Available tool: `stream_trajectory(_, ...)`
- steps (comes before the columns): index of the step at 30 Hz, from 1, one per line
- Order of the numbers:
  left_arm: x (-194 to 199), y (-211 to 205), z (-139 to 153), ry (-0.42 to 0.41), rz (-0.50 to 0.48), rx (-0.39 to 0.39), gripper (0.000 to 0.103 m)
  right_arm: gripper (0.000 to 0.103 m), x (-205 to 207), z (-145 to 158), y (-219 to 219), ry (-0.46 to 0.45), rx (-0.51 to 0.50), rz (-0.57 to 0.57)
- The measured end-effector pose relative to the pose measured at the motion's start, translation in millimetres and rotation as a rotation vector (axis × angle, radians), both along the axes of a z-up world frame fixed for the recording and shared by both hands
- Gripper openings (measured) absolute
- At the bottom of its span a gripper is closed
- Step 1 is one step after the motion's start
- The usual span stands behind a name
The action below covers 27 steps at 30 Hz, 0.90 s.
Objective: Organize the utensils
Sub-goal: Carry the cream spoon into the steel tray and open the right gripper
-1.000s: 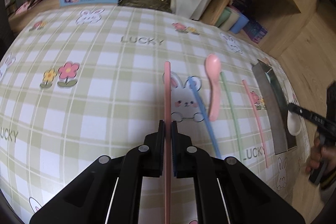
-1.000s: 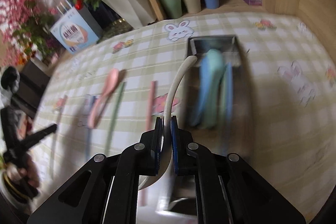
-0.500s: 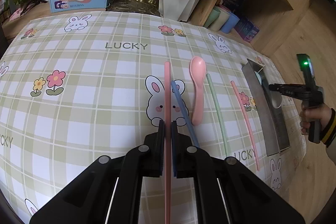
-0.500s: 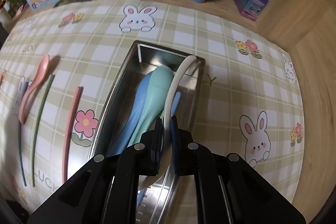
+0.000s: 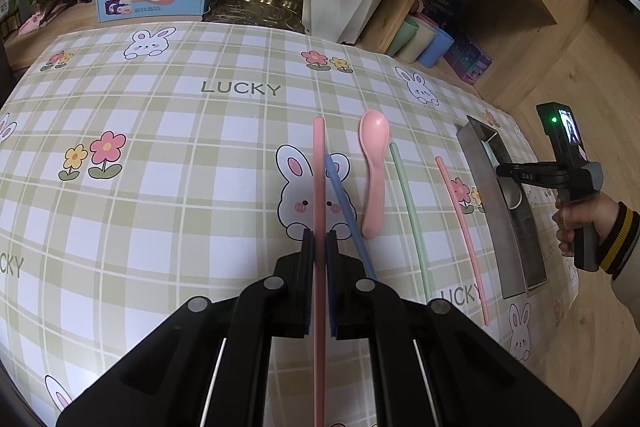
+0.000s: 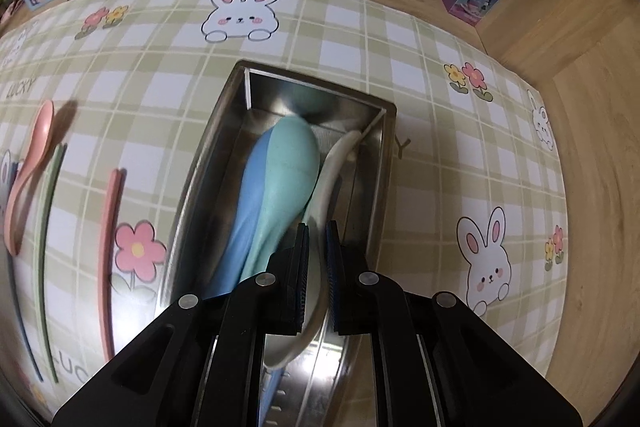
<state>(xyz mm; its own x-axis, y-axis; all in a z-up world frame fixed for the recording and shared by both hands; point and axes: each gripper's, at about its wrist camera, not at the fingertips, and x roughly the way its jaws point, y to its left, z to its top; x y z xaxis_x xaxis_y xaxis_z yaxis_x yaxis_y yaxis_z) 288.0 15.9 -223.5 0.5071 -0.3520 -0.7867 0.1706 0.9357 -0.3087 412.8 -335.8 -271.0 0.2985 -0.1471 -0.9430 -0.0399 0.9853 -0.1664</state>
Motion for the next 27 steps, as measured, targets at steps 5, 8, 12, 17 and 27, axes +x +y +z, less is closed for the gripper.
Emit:
stream_trajectory(5,-1,2,2,-0.003,0.007,-0.008,0.006,0.010,2,4,6,-0.005,0.031,0.005)
stream_trajectory(8,-1,1,2,-0.004,0.006,-0.010,0.006,0.010,0,8,9,-0.013,0.082,0.002)
stream_trajectory(12,-2,0,3,-0.005,0.000,-0.010,0.006,0.010,-2,8,13,-0.016,0.128,0.002)
stream_trajectory(17,-3,1,6,-0.006,0.003,-0.011,0.006,0.010,-5,11,15,-0.032,0.197,-0.014)
stream_trajectory(27,0,-18,21,-0.018,-0.037,-0.017,0.006,0.011,-41,44,-10,-0.159,0.288,-0.080)
